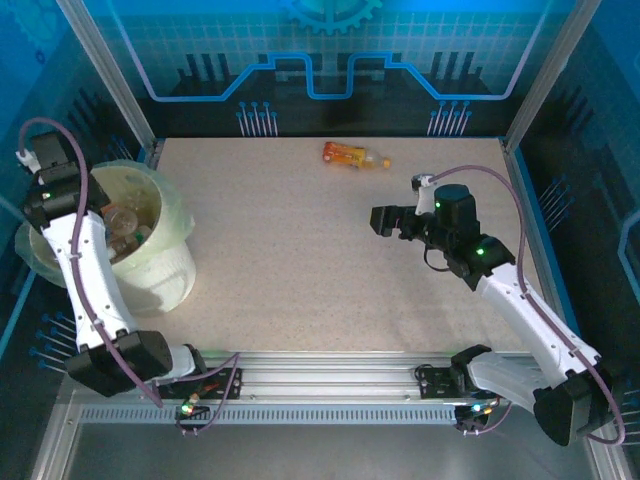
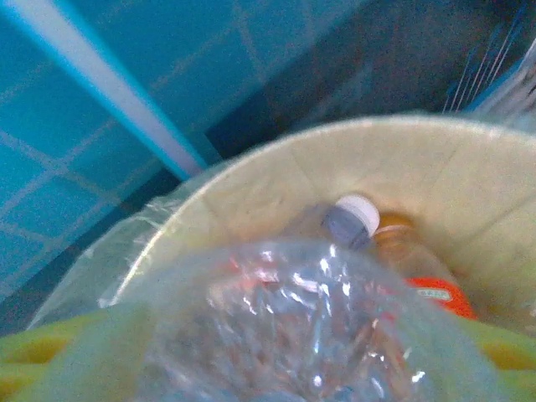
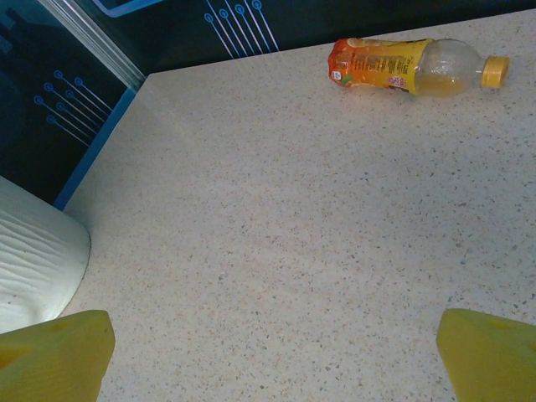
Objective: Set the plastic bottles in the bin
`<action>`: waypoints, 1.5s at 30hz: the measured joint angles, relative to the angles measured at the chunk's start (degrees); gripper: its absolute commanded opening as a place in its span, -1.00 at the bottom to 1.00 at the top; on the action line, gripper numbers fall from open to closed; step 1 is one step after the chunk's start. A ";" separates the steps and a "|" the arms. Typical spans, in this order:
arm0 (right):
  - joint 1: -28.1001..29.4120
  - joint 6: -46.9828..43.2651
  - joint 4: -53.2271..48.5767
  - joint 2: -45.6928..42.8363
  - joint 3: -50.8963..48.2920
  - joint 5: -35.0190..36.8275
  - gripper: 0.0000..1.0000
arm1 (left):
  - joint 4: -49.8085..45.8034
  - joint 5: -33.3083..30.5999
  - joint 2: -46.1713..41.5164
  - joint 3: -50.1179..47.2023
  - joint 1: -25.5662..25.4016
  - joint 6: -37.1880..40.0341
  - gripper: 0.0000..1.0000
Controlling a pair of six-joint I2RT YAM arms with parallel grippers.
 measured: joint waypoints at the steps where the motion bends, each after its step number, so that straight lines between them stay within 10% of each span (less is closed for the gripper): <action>1: 0.00 0.22 0.02 -0.04 0.00 0.02 1.00 | -0.02 0.15 0.42 -0.33 0.00 0.04 0.86; 10: 0.00 2.16 0.09 -1.64 -2.03 0.59 1.00 | 0.26 4.92 0.63 3.80 -2.78 -2.08 0.98; 26: -0.83 1.20 2.78 -1.18 -2.29 1.86 0.99 | 2.97 9.94 -2.12 5.31 -23.98 -9.01 0.98; 45: -6.54 -17.68 0.02 29.62 18.43 -3.02 0.99 | 32.24 47.56 -13.25 -21.27 -29.18 -23.65 0.98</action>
